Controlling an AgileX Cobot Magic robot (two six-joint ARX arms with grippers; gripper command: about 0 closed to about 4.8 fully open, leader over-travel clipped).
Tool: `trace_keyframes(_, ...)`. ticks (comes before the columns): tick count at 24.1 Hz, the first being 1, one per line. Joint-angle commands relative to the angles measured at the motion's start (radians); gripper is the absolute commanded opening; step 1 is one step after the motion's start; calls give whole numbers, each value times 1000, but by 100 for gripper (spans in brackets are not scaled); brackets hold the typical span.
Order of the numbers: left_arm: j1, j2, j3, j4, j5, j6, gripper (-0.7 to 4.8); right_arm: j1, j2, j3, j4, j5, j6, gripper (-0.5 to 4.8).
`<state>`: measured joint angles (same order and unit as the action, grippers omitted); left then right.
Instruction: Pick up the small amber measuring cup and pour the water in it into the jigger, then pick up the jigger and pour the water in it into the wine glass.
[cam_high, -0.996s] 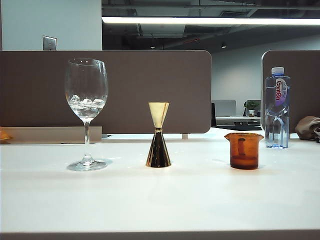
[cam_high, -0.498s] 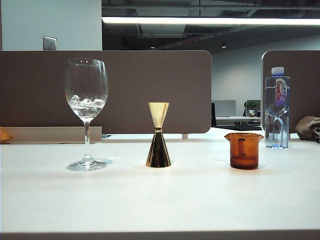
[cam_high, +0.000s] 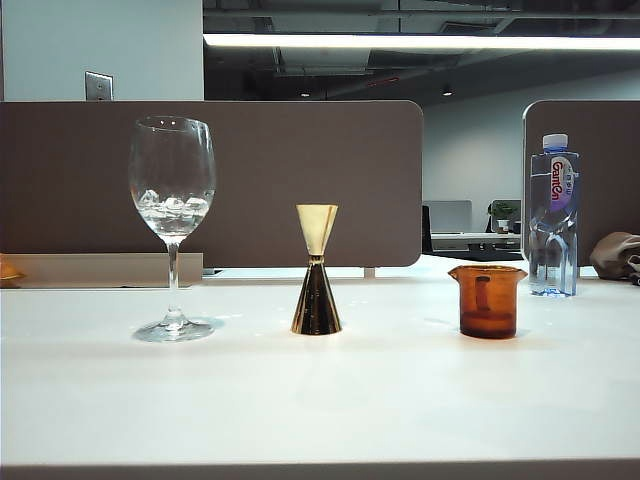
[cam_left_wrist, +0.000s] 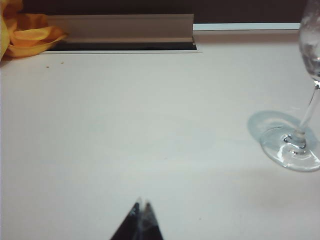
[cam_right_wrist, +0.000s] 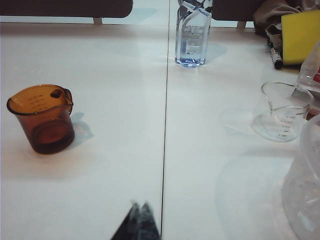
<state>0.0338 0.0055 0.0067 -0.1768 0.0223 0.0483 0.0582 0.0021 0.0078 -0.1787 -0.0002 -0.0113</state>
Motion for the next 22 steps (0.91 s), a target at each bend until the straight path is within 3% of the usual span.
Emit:
trace_keyframes(1, 0, 1, 6, -12, 0, -3, -2, 0, 0, -7, 8, 0, 0, 4)
trace_keyframes(11, 0, 154, 237, -221, 0, -3, -2, 0, 0, -7, 8, 0, 0, 4)
trace_keyframes(20, 0, 360, 557, -337, 0, -3, -2, 0, 0, -7, 8, 0, 0, 4)
trace_keyframes(22, 0, 425, 684, -353, 0, -3, -2, 0, 0, -7, 8, 0, 0, 4)
